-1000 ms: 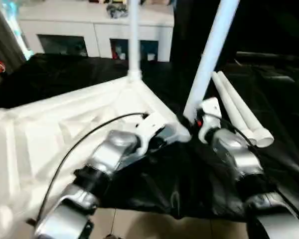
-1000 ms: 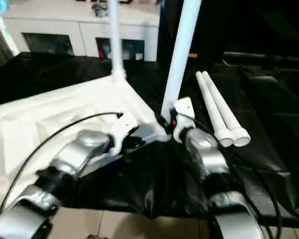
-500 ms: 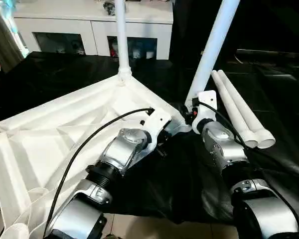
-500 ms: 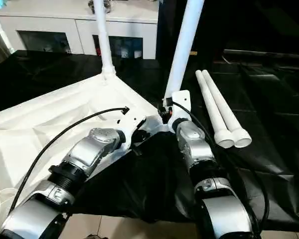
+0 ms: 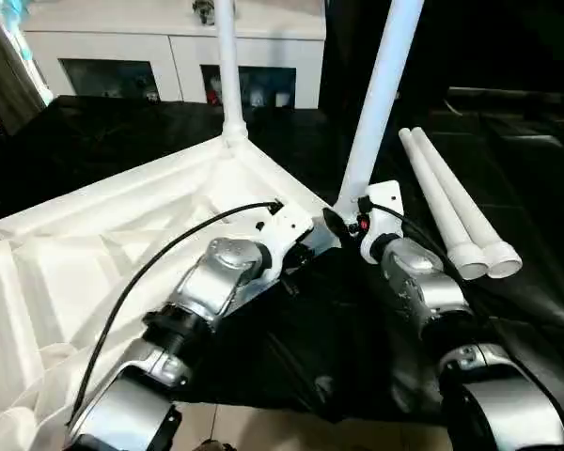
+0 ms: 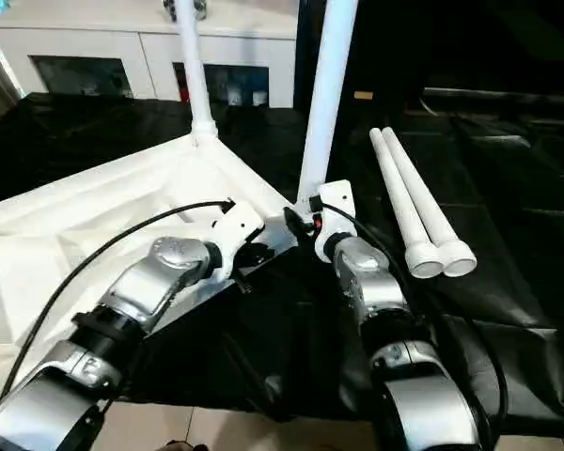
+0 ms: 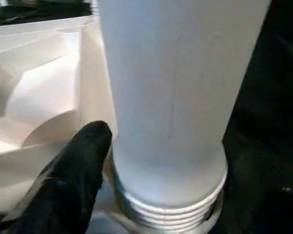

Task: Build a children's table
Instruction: Insert table leg to table base

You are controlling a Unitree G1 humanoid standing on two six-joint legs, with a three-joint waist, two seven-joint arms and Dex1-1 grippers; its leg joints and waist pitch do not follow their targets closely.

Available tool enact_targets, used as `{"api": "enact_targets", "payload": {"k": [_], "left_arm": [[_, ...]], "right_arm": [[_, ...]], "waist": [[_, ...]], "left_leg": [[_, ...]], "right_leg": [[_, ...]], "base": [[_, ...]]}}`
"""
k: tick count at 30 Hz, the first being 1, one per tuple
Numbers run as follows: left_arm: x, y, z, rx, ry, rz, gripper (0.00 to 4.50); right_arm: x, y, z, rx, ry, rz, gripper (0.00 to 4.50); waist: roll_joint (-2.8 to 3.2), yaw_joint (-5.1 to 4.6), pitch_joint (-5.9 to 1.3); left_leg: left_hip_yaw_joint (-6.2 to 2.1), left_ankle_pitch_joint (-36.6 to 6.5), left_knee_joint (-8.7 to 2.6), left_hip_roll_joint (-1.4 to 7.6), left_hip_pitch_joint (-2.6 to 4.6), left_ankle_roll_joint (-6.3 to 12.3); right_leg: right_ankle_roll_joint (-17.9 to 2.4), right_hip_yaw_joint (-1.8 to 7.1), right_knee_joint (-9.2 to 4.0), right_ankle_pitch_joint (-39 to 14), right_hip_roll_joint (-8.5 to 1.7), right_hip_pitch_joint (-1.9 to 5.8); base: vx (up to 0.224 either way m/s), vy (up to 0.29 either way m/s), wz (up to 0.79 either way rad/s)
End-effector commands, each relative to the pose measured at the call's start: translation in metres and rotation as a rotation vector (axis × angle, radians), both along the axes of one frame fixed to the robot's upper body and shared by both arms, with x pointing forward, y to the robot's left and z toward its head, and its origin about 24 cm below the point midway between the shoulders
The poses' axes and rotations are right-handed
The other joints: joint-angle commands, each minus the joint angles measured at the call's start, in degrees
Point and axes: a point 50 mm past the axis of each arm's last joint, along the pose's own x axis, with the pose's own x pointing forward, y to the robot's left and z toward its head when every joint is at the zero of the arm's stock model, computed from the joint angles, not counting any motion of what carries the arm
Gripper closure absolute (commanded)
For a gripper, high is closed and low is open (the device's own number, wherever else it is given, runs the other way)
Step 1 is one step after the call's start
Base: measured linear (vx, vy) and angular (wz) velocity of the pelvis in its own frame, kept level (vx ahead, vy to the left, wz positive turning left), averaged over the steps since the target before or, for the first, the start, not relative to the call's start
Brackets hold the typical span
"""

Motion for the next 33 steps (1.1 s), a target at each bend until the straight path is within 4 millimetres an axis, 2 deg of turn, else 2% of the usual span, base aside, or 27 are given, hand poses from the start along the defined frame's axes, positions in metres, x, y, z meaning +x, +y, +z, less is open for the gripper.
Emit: {"api": "enact_targets", "payload": {"k": [1,4,6,8,10,11,14,16,19,25,26,29,33], "left_arm": [[0.000,-0.007,0.019,-0.028,-0.096,-0.090,4.50],[-0.006,-0.003,0.016,-0.022,-0.082,-0.158,4.50],[-0.008,-0.001,0.015,-0.019,-0.069,-0.188,4.50],[-0.012,0.002,0.014,-0.028,-0.048,-0.239,4.50],[-0.014,0.003,0.014,-0.034,-0.039,-0.254,4.50],[-0.015,0.003,0.013,-0.030,-0.036,-0.275,4.50],[-0.021,0.006,0.012,-0.026,-0.019,-0.354,4.50],[-0.027,0.008,0.011,-0.019,0.005,-0.421,4.50],[-0.030,0.011,0.010,-0.009,0.028,-0.458,4.50],[-0.035,0.014,0.010,0.000,0.046,-0.527,4.50],[-0.036,0.015,0.010,0.001,0.050,-0.534,4.50],[-0.037,0.017,0.010,0.004,0.059,-0.544,4.50],[-0.037,0.020,0.009,0.012,0.068,-0.554,4.50]], "right_arm": [[-0.004,0.004,0.003,-0.019,-0.002,0.090,0.54],[-0.013,-0.001,0.007,-0.025,0.008,0.201,0.54],[-0.017,-0.005,0.007,-0.046,0.016,0.255,0.54],[-0.027,-0.012,0.007,-0.103,0.027,0.359,0.54],[-0.030,-0.015,0.008,-0.113,0.032,0.385,0.54],[-0.032,-0.017,0.008,-0.119,0.034,0.398,0.54],[-0.038,-0.023,0.011,-0.147,0.043,0.455,0.54],[-0.045,-0.028,0.014,-0.172,0.060,0.516,0.54],[-0.050,-0.030,0.015,-0.185,0.072,0.558,0.54],[-0.057,-0.032,0.016,-0.210,0.095,0.616,0.54],[-0.058,-0.032,0.016,-0.215,0.101,0.625,0.79],[-0.061,-0.032,0.016,-0.220,0.111,0.646,0.92],[-0.062,-0.031,0.017,-0.212,0.112,0.653,1.34]], "waist": [[-0.25,0.39,-3.97],[-0.26,0.65,-3.96],[-0.15,0.80,-4.01],[-0.12,1.35,-3.88],[-0.12,1.54,-3.86],[0.06,1.55,-3.84],[-0.13,1.50,-3.71],[-0.01,1.70,-3.75],[0.08,1.95,-3.76],[0.05,1.97,-3.66],[0.04,2.01,-3.69],[0.02,2.05,-3.79],[0.08,2.19,-3.86]], "left_leg": [[-1.08,-13.9,-3.81,2.04,1.46,2.68],[-1.01,-12.4,-3.72,2.08,1.51,3.77],[-0.98,-12.1,-3.69,2.18,1.63,3.88],[-0.95,-12.3,-3.73,2.29,1.84,3.52],[-0.88,-12.7,-3.73,2.28,1.88,3.31],[-0.94,-12.9,-3.77,2.28,1.85,3.10],[-1.02,-14.7,-3.94,2.29,1.85,2.10],[-1.05,-14.8,-3.93,2.36,1.97,2.07],[-0.99,-14.6,-3.91,2.44,2.09,2.05],[-1.08,-16.2,-4.06,2.37,2.14,0.94],[-1.10,-15.9,-4.03,2.38,2.16,0.86],[-1.06,-14.8,-3.88,2.36,2.12,1.21],[-1.01,-14.0,-3.76,2.34,2.13,1.61]], "right_leg": [[-14.1,1.58,-4.03,-5.5,-2.50,2.76],[-14.5,1.56,-3.95,-3.7,-2.49,2.89],[-14.7,1.60,-3.88,-3.6,-2.52,2.80],[-14.4,1.62,-4.00,-4.1,-2.45,2.82],[-14.4,1.71,-3.99,-4.4,-2.50,2.71],[-14.4,1.71,-3.98,-4.7,-2.53,2.70],[-14.0,1.72,-4.18,-7.0,-2.54,2.79],[-13.7,1.77,-4.19,-7.3,-2.56,2.72],[-14.0,1.80,-4.11,-6.7,-2.55,2.60],[-13.5,1.82,-4.23,-9.1,-2.57,2.55],[-13.5,1.84,-4.18,-8.8,-2.60,2.60],[-13.8,1.85,-3.99,-7.1,-2.56,2.66],[-14.3,1.80,-3.84,-5.6,-2.53,2.67]], "base": [[0.000,0.000,0.00],[0.000,0.000,0.00],[0.000,0.000,0.00],[0.000,0.000,0.00],[0.000,0.000,0.00],[0.000,0.000,0.00],[0.000,0.000,0.00],[0.000,0.000,0.00],[0.000,0.000,0.00],[0.000,0.000,0.00],[0.000,0.000,0.00],[0.000,0.000,0.00],[0.000,0.000,0.00]]}}
